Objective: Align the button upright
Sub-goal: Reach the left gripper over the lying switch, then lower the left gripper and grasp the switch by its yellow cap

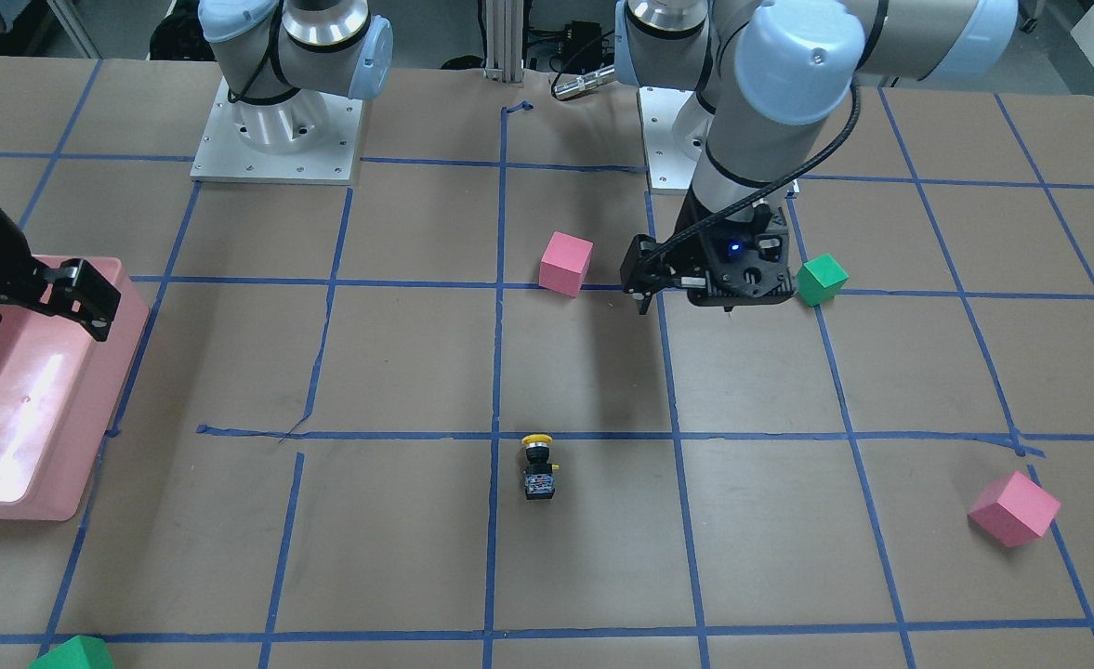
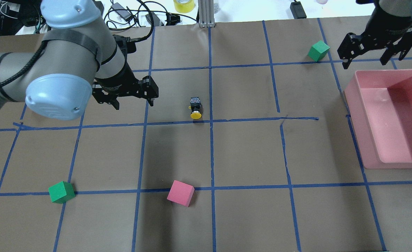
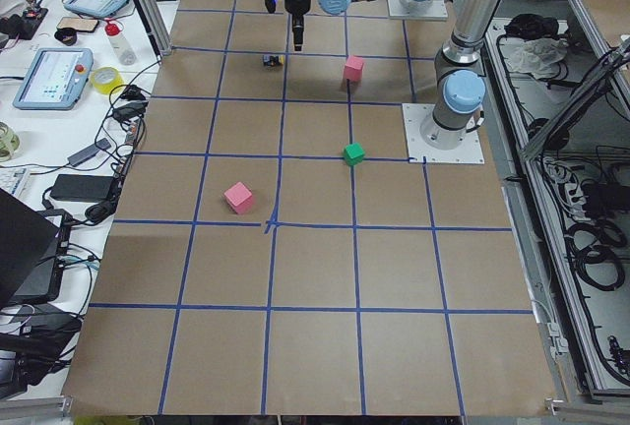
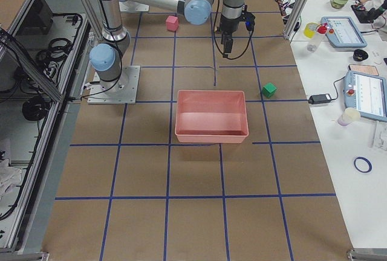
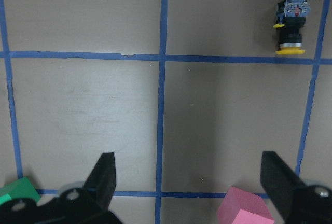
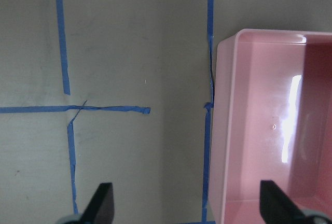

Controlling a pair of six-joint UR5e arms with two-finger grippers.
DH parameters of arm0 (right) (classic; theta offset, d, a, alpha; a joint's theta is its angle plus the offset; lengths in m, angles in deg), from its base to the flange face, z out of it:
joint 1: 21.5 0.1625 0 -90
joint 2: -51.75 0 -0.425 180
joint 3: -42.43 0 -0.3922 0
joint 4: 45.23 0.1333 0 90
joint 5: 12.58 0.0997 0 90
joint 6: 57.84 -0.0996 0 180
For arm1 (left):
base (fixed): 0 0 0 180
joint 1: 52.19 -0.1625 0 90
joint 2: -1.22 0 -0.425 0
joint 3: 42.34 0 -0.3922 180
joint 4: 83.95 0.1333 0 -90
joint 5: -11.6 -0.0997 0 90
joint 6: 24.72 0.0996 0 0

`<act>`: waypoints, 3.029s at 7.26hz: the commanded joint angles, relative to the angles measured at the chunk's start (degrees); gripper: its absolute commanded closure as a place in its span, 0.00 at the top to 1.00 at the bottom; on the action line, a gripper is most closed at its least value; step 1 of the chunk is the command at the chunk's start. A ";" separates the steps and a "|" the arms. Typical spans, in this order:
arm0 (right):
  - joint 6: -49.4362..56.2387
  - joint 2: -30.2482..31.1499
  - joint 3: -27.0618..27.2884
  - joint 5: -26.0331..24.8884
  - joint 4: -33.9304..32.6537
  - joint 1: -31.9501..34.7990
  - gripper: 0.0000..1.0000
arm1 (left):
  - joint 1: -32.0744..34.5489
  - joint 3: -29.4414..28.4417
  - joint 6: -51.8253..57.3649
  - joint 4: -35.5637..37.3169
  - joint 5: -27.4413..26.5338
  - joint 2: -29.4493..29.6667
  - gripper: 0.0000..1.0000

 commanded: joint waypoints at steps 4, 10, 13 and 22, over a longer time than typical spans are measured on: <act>-10.40 5.25 -0.66 1.44 9.18 0.30 1.00 | 8.65 4.22 -8.07 21.27 0.09 9.81 1.00; -15.26 7.65 -0.23 9.62 13.07 9.79 1.00 | 15.86 9.11 -14.14 49.36 -9.90 20.73 1.00; -14.23 6.50 0.21 10.49 13.94 8.82 1.00 | 18.32 27.03 -10.98 80.74 -13.26 19.86 1.00; -12.92 5.62 1.00 9.01 14.73 11.53 1.00 | 20.62 21.36 -10.36 93.12 -15.12 31.02 0.94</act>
